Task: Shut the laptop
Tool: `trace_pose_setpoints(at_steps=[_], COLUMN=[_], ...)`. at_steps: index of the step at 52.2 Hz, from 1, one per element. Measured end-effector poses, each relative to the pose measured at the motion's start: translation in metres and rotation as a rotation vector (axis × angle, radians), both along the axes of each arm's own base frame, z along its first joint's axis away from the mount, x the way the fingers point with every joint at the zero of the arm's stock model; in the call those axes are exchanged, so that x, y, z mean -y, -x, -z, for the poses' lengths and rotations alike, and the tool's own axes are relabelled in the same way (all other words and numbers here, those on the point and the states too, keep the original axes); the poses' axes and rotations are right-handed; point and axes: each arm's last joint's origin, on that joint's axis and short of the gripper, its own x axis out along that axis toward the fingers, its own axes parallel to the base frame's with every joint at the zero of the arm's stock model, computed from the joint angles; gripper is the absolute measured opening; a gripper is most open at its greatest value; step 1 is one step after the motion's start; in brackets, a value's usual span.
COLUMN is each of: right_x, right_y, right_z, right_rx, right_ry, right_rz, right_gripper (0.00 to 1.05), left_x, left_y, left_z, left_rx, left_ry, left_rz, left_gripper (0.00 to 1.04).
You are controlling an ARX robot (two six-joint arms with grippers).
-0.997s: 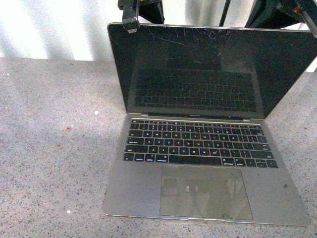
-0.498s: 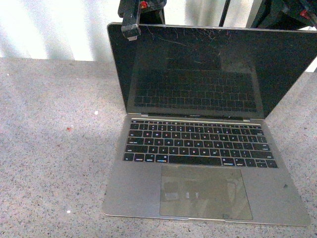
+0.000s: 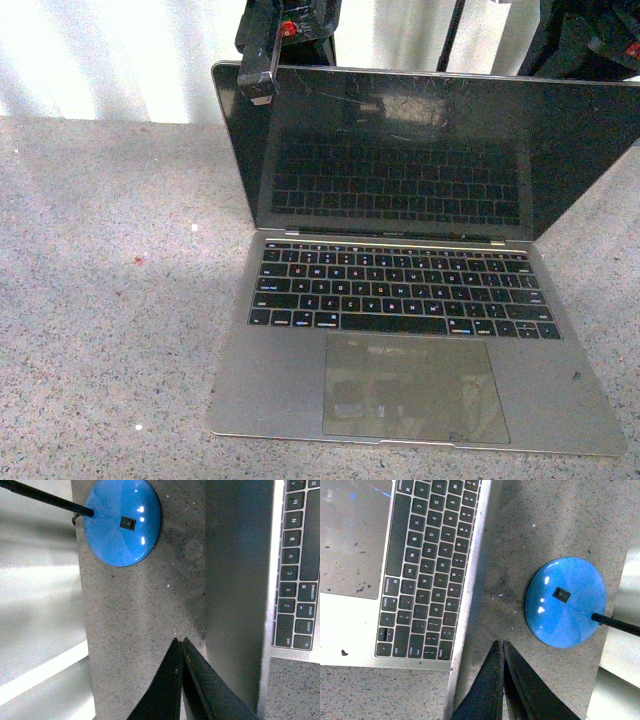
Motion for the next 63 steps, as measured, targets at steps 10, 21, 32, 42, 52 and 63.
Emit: trace_pose_setpoints(at_steps=[10,21,32,42,52,63], right_x=[-0.001,0.0,0.001,0.002,0.002,0.003], right_y=[0.006,0.014,0.024,0.033,0.04,0.047], right_z=[0.0,0.002,0.003,0.007,0.014,0.024], right_rx=[0.01,-0.004,-0.015,-0.03,-0.051,-0.064], right_ry=[0.001,-0.008,-0.042,-0.065,-0.082,-0.104], right_rz=[-0.003,-0.008,-0.007,0.001,0.008,0.011], right_gripper=[0.03,0.03,0.03,0.03,0.03,0.03], left_x=[0.001,0.002,0.003,0.004,0.004,0.006], left_y=[0.007,0.014,0.022,0.027,0.03,0.038], left_z=[0.0,0.005,0.008,0.011,0.015,0.023], left_rx=[0.004,-0.002,-0.012,-0.02,-0.024,-0.038], left_ry=[0.0,0.002,0.011,0.007,0.006,0.001], left_rz=[0.014,0.029,0.048,0.054,0.06,0.072], left_gripper=[0.04,0.04,0.04,0.04,0.04,0.04])
